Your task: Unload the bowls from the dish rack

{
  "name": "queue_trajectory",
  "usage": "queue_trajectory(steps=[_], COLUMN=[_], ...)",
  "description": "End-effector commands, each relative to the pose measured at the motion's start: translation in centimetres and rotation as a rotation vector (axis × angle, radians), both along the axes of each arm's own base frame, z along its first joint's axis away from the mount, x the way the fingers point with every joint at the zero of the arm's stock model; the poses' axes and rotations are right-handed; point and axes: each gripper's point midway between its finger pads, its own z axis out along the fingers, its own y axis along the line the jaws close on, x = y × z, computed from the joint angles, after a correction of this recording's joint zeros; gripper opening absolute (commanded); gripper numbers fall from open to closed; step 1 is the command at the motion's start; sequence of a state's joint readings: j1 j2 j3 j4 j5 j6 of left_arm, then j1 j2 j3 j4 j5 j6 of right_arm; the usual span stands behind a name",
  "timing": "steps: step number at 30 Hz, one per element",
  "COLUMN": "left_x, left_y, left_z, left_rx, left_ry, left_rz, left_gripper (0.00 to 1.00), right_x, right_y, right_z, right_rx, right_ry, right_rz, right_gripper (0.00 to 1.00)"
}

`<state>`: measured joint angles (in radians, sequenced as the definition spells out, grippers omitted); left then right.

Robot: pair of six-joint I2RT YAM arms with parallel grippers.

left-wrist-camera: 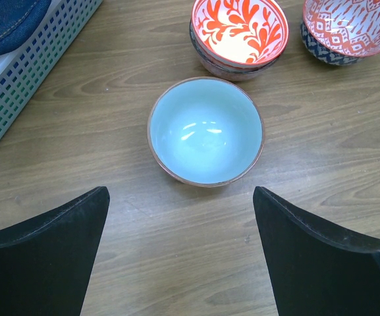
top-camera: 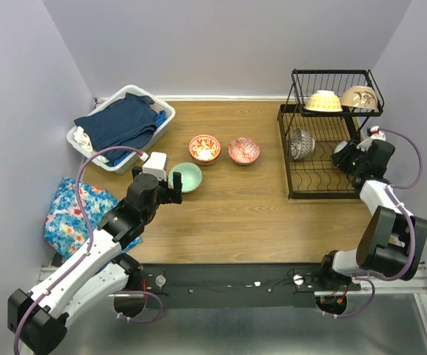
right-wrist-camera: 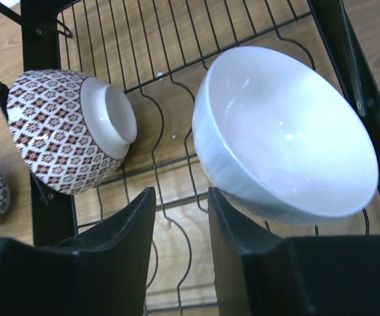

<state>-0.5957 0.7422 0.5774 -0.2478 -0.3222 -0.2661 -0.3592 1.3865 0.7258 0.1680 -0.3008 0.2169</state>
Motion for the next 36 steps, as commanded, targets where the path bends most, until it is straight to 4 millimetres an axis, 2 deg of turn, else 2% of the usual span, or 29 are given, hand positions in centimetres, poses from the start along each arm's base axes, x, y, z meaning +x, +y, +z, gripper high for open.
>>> queue_trajectory(steps=[1, 4, 9, 15, 21, 27, 33, 36], left_x=[0.1, 0.1, 0.1, 0.0, -0.2, -0.2, -0.1, -0.1], left_y=[0.1, 0.1, -0.2, -0.1, 0.2, 0.2, 0.2, 0.2], left_z=[0.7, 0.8, 0.8, 0.8, 0.7, 0.7, 0.7, 0.7], left_rx=[-0.021, -0.026, -0.033, -0.035, -0.031, -0.031, -0.03, -0.031], left_ry=[-0.024, -0.023, -0.023, -0.019, -0.018, -0.015, -0.013, -0.012], left_rz=[0.012, 0.01, -0.001, 0.001, 0.014, 0.014, 0.014, 0.015], left_gripper=[0.99, 0.99, 0.99, 0.99, 0.99, 0.99, 0.99, 0.99], right_x=[-0.5, -0.8, -0.7, -0.2, -1.4, -2.9, -3.4, -3.1], right_y=[0.4, -0.2, -1.6, -1.9, -3.1, -5.5, -6.0, -5.5], right_z=[2.9, 4.5, 5.2, 3.1, 0.4, 0.0, -2.3, -3.4], right_rx=[0.036, 0.0, -0.036, 0.016, 0.023, -0.04, -0.031, -0.006], right_ry=[-0.01, -0.023, 0.005, 0.083, 0.17, 0.216, 0.31, 0.331], right_rz=[-0.015, -0.044, -0.103, -0.135, -0.241, -0.382, -0.422, -0.401], right_gripper=[0.49, 0.52, 0.64, 0.65, 0.65, 0.65, 0.65, 0.63])
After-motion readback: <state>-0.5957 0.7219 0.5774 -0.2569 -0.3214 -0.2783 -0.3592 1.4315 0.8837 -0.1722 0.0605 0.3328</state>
